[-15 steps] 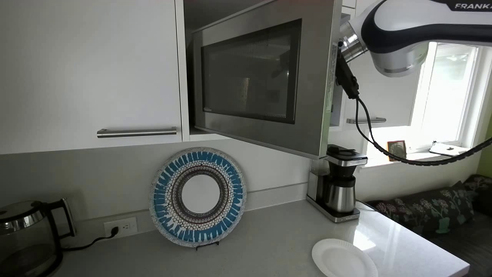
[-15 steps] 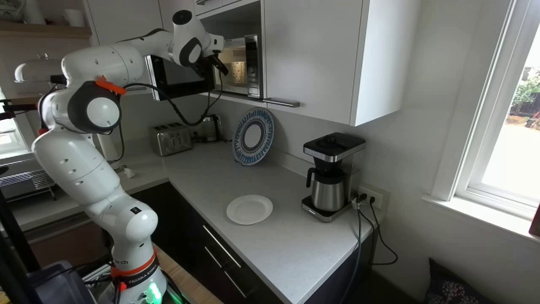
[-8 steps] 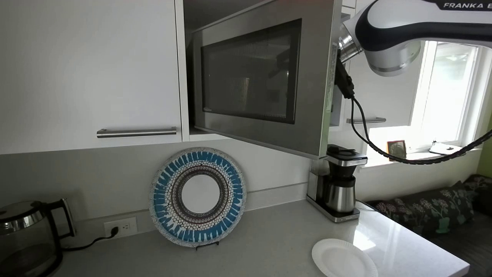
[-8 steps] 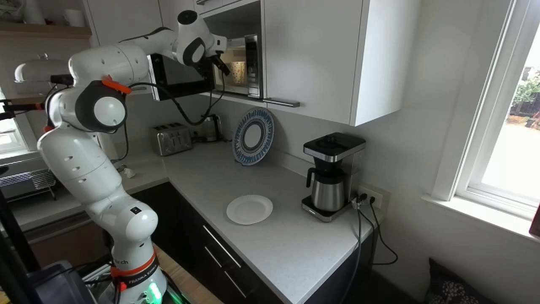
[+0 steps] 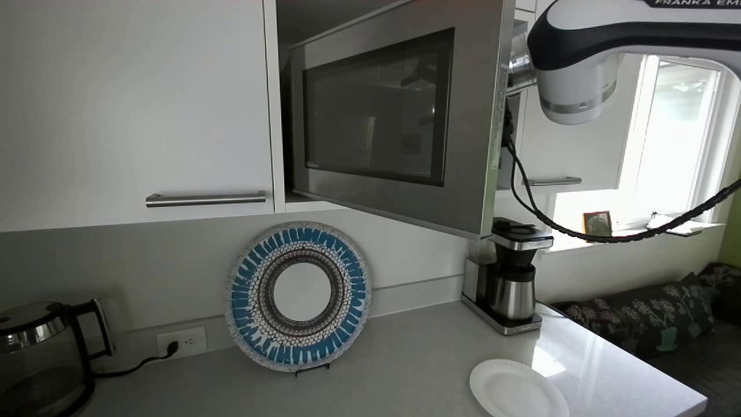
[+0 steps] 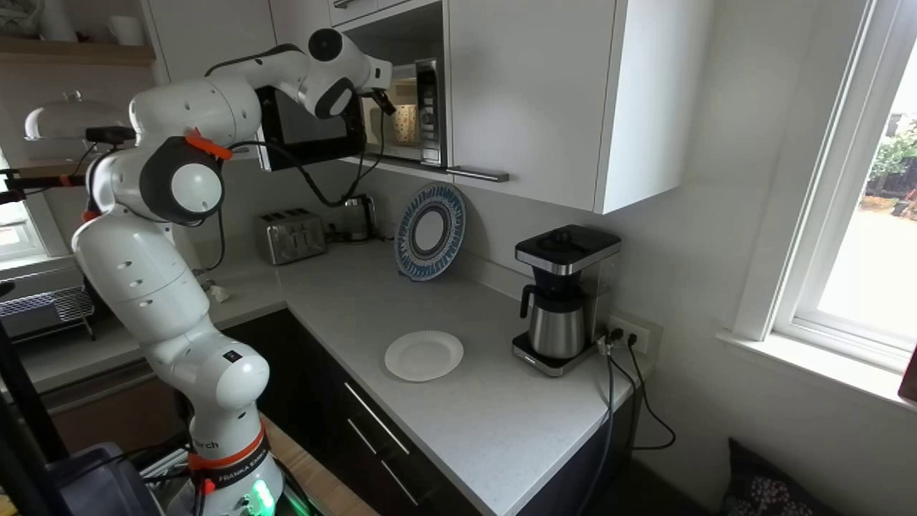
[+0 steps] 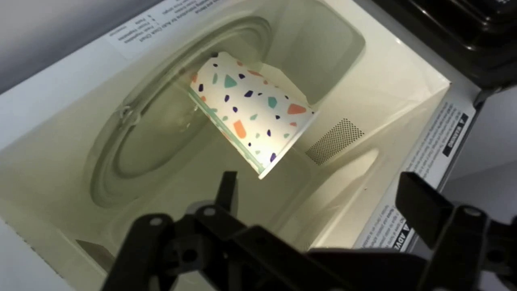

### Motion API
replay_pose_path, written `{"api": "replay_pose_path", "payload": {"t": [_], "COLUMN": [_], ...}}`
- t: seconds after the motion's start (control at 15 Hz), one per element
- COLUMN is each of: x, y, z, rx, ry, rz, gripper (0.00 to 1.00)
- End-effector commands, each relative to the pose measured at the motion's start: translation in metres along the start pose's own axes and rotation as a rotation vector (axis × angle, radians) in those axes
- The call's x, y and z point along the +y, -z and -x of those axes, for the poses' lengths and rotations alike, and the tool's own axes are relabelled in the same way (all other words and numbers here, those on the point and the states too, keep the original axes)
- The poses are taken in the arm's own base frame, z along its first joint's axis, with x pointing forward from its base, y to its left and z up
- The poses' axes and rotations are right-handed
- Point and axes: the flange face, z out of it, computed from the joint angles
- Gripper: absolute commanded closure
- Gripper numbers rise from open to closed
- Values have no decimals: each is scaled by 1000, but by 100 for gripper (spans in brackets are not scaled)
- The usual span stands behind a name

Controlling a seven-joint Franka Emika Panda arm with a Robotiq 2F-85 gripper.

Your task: Remove the styrofoam cup from the microwave and put it on the right in front of the coffee maker and then close the door of the microwave

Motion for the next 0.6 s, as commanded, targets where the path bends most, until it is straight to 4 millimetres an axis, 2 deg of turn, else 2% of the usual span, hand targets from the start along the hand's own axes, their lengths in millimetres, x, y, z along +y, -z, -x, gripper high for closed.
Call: {"api": "replay_pose_path", "payload": {"t": [0.0, 0.53], "x": [10, 41], "y": [-15, -50], "z": [-1, -6], "rx": [-10, -16], "ry": [-66, -150], "rz": [-83, -59], "gripper": [0, 0]}}
